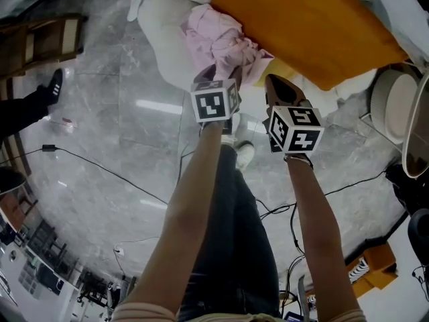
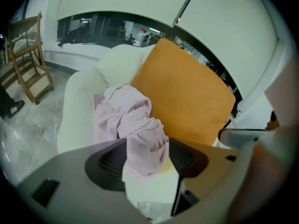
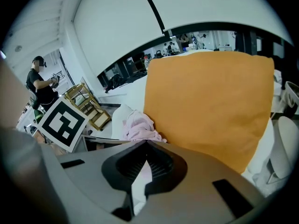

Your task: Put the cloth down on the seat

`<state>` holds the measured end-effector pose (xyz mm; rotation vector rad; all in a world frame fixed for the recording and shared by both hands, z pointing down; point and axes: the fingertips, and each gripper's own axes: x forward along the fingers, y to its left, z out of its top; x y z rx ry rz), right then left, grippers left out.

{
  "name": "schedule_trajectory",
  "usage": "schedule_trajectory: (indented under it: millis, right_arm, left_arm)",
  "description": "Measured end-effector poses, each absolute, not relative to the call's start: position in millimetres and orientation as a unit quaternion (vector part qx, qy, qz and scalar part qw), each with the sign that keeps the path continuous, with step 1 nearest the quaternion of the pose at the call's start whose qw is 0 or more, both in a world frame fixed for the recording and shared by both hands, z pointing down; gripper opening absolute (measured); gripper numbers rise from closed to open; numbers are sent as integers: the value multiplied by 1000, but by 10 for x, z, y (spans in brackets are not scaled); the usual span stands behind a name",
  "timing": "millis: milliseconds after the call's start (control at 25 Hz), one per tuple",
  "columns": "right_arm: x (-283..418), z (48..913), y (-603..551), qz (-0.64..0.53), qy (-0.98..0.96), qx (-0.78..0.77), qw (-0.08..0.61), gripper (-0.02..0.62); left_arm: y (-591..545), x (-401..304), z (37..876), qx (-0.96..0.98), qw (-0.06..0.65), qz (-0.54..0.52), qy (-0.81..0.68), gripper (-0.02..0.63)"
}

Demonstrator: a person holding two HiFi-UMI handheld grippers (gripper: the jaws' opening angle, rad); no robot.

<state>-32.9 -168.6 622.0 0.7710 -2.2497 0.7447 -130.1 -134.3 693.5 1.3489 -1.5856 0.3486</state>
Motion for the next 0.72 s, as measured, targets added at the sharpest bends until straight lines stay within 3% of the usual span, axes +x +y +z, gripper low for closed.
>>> schedule_trajectory:
  millis: [80,560,720]
  right_arm:
    - [-325,6157,-1682,282,-858,294,312,9]
    - [-218,5724,-1620,275,-878,295,257,9]
    - [-151,5548,-1556,275,-883,298,234,9]
  left_arm:
    - [-1340,-1318,6848,559,485,134,-659,271]
    - [-1336,-1228,6303,597,431,102,-669,38]
    - [-1306,-1160,6049,611,407,94,-672,14]
